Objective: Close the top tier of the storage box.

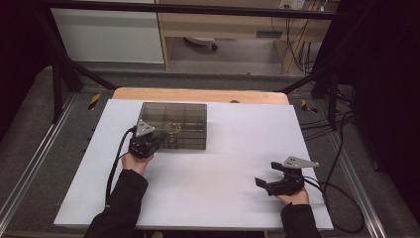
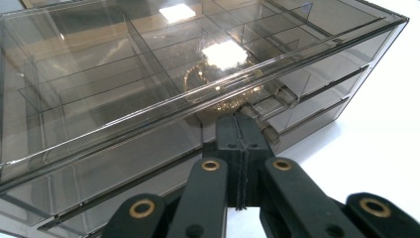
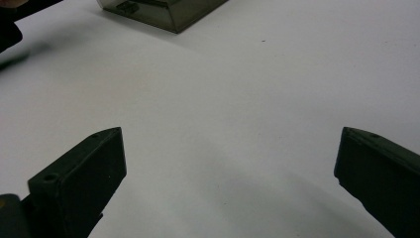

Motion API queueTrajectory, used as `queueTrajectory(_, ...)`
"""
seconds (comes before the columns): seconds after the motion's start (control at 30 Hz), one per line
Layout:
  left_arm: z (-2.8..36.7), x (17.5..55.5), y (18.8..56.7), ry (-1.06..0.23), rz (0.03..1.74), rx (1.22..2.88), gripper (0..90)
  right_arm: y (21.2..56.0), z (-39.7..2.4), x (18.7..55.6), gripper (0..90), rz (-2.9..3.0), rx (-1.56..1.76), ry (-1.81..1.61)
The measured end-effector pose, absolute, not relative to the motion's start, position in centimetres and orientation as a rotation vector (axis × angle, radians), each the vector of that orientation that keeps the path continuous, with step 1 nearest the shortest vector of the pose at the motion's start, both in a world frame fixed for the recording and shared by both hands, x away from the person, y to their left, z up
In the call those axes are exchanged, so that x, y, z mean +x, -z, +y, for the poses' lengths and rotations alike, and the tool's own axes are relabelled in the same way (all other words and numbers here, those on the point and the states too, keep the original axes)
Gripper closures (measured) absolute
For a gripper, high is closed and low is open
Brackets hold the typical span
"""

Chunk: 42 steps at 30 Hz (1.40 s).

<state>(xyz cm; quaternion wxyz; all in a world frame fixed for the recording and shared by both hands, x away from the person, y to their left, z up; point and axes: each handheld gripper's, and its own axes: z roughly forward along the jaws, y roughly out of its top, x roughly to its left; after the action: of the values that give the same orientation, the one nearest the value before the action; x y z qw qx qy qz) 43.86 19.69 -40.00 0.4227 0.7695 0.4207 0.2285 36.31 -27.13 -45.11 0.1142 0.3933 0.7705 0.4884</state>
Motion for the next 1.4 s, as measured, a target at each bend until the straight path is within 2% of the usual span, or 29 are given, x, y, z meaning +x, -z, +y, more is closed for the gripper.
queueTrajectory(0.33, 20.0, 42.9, 39.7, -0.583, 1.045, 1.941, 89.1, 45.1, -27.1, 36.3, 0.5, 2.256, 1.152, -1.434)
queueTrajectory(0.5, 20.7, 41.9, 39.5, -0.549, 1.03, 1.944, 88.9, 45.1, -27.1, 36.3, 0.5, 2.255, 1.153, -1.436)
queueTrajectory(0.6, 21.0, 41.3, 39.5, -0.523, 1.014, 1.946, 84.7, 45.1, -27.1, 36.3, 0.5, 2.256, 1.153, -1.434)
queueTrajectory(0.97, 21.7, 39.3, 40.7, -0.5, 0.979, 1.963, 46.2, 45.1, -27.1, 36.3, 0.5, 2.255, 1.153, -1.436)
queueTrajectory(1.23, 22.3, 38.0, 41.9, -0.503, 0.98, 1.99, 23.6, 45.1, -27.1, 36.3, 0.5, 2.253, 1.154, -1.437)
queueTrajectory(1.4, 23.1, 37.4, 42.3, -0.486, 1.01, 2.005, 18.5, 45.2, -27.1, 36.3, 0.5, 2.259, 1.151, -1.436)
